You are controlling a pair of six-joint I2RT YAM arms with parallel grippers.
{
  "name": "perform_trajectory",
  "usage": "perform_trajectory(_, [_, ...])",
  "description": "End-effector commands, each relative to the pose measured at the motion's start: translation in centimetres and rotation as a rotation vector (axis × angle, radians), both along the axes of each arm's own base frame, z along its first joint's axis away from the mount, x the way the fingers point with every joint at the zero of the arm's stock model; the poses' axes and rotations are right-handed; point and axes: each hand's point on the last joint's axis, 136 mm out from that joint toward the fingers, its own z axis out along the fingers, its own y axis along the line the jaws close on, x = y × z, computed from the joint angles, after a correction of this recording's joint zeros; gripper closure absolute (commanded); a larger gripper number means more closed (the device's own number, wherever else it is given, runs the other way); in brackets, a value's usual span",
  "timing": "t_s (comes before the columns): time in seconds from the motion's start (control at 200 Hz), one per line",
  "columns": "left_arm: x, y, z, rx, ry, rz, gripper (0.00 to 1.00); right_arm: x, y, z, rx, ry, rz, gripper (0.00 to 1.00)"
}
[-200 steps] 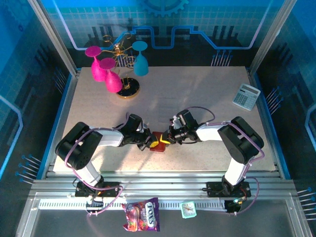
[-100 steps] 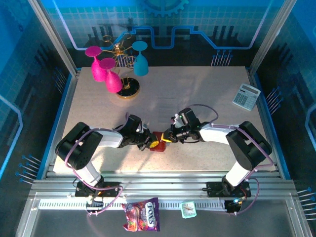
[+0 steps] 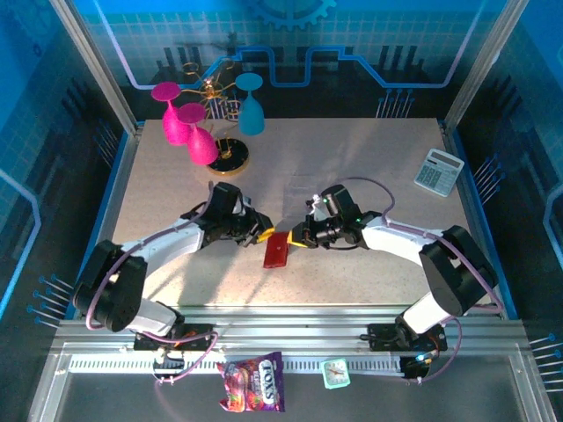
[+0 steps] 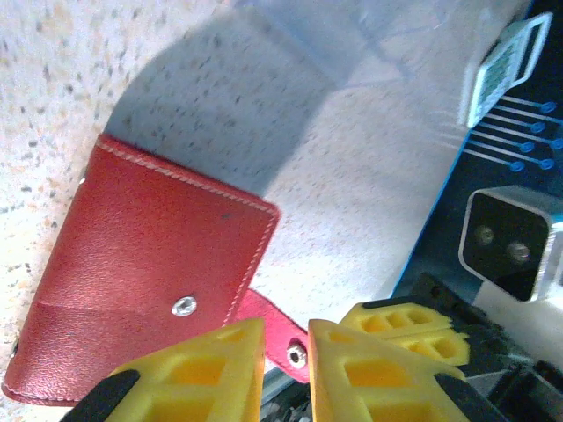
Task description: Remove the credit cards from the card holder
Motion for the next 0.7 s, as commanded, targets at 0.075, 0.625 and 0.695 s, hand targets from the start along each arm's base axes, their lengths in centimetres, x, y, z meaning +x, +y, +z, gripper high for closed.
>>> perform_trajectory(0.075, [-0.4, 2.2, 0.5, 0.058, -0.002, 0.008, 0.79, 0.3, 0.1, 2.6, 0.021, -0.031, 0.018, 1.00])
perform_trajectory(0.625, [-0.6, 2.8, 1.3, 0.040, -0.024, -0.006, 0.76, 0.8, 2.5, 6.2, 0.068, -0.076, 0.044, 1.00])
perform_trajectory(0.695, [-0.7, 2.6, 1.2, 0.034, -0.021, -0.012, 0.76, 0.8, 2.5, 6.2, 0.065, -0.078, 0.038, 1.00])
